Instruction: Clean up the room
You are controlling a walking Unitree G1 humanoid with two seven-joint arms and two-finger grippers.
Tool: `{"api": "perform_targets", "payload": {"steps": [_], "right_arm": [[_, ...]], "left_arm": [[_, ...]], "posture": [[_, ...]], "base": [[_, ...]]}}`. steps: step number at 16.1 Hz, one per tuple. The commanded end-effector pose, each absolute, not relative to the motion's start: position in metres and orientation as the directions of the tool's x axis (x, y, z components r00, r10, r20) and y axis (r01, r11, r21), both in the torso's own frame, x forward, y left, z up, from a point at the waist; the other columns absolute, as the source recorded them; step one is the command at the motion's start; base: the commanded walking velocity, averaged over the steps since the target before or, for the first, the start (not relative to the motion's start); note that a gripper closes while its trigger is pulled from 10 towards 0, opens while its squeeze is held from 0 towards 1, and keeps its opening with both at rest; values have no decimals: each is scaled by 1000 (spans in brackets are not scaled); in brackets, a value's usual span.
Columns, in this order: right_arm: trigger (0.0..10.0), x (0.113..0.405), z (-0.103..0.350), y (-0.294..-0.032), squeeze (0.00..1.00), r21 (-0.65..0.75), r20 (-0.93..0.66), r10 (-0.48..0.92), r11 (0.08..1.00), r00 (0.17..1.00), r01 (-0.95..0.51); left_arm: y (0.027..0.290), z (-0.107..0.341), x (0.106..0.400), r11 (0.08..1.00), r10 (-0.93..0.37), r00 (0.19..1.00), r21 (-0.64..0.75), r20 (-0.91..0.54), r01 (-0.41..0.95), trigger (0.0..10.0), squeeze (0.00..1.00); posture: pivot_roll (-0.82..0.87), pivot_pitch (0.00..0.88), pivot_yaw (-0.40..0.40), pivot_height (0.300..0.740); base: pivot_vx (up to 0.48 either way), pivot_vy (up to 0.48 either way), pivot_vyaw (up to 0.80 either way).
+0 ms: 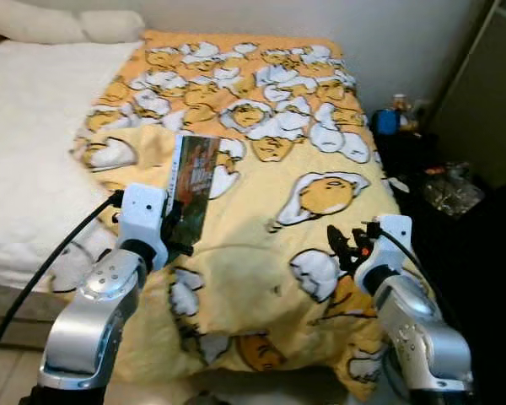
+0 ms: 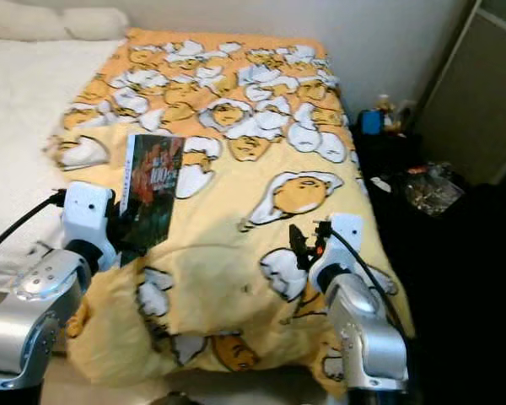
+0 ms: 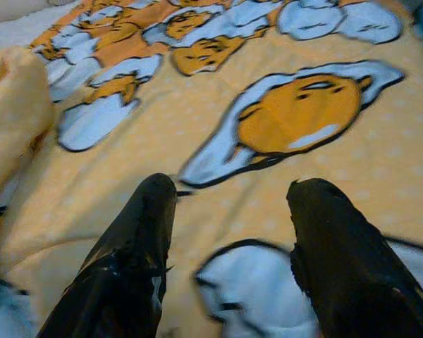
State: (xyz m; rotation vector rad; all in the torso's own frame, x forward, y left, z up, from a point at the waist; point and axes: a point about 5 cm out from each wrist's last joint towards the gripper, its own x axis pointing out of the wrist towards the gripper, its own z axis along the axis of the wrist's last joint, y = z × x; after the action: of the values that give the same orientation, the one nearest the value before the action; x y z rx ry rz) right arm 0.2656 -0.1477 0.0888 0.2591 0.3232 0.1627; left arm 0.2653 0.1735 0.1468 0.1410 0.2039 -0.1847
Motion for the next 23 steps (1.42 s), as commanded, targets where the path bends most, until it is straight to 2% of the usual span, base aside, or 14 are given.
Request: {"api": "perform_targets", "payload": {"steps": [1,8,23], "right_arm": [[10000,267,92,-147,0,275,-284,202,954,937,-122],[10000,268,92,-147,0,281,-283,199,952,938,-117],[10000,275,95,-145,0,274,-281,220,951,934,-142]], "left_arm": [[172,156,268,972,-175,969,125,-175,198,10000,0],[172,156,269,971,-176,968,130,-176,200,10000,0],[174,157,274,970,-178,967,135,-182,203,10000,0]], "posture": [[-21,0,25,740],[-18,0,25,740],[-20,0,43,740]], "base": [[0,379,0],[0,437,-447],[0,449,0]]}}
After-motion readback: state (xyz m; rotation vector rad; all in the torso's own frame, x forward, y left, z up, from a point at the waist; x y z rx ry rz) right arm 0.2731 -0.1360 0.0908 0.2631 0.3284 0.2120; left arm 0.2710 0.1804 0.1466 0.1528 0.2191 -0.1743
